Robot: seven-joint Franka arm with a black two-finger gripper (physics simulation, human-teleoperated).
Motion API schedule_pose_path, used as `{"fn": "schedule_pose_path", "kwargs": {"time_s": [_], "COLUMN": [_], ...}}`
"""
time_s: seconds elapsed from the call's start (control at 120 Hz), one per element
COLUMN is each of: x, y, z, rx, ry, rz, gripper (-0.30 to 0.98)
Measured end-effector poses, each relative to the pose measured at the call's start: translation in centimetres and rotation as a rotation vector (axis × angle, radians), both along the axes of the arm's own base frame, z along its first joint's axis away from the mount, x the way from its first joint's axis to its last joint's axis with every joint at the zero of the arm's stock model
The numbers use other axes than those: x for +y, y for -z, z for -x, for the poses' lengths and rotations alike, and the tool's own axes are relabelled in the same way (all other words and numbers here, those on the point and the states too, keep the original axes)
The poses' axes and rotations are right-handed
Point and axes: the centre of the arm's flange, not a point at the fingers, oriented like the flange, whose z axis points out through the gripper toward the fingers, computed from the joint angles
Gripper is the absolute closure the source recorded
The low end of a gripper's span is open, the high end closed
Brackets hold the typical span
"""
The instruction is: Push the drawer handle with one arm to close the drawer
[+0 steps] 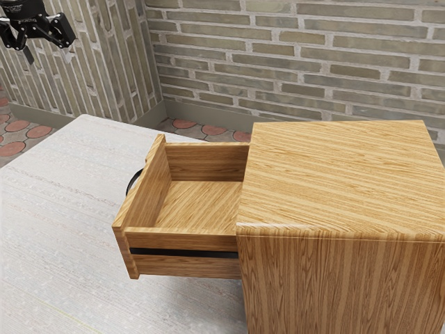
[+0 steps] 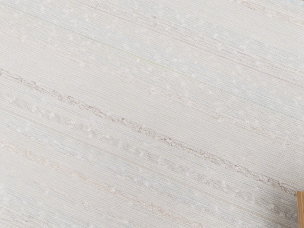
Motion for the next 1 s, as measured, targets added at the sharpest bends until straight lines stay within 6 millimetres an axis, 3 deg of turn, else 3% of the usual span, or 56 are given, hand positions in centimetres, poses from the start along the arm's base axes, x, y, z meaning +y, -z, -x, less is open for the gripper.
{"fn": "schedule_pose_path", "kwargs": {"time_s": [0.217, 0.258, 0.325, 0.383, 0.483, 0.642, 0.75, 0.867, 0.925, 1.0], "x": [0.2, -0.2, -1.8, -1.2, 2.3, -0.8, -2.1, -5.5, -6.7, -7.7], "y": [0.0, -1.8, -6.9, -8.9, -9.7, -9.2, -5.5, -2.3, 2.6, 11.9], "z": [0.1, 0.7, 3.5, 5.5, 8.2, 7.6, 8.5, 16.3, 16.9, 15.9], "rx": [-0.001, -0.036, -0.137, -0.167, -0.17, -0.128, -0.025, 0.014, 0.08, 0.231], "ry": [-0.001, 0.01, 0.067, 0.072, 0.01, 0.077, 0.147, 0.184, 0.18, 0.176], "rz": [0.007, 0.005, 0.027, 0.049, 0.062, 0.081, 0.152, 0.146, 0.141, 0.17], "gripper": [0.02, 0.02, 0.02, 0.02, 0.02, 0.02, 0.02, 0.02, 0.02, 0.02]}}
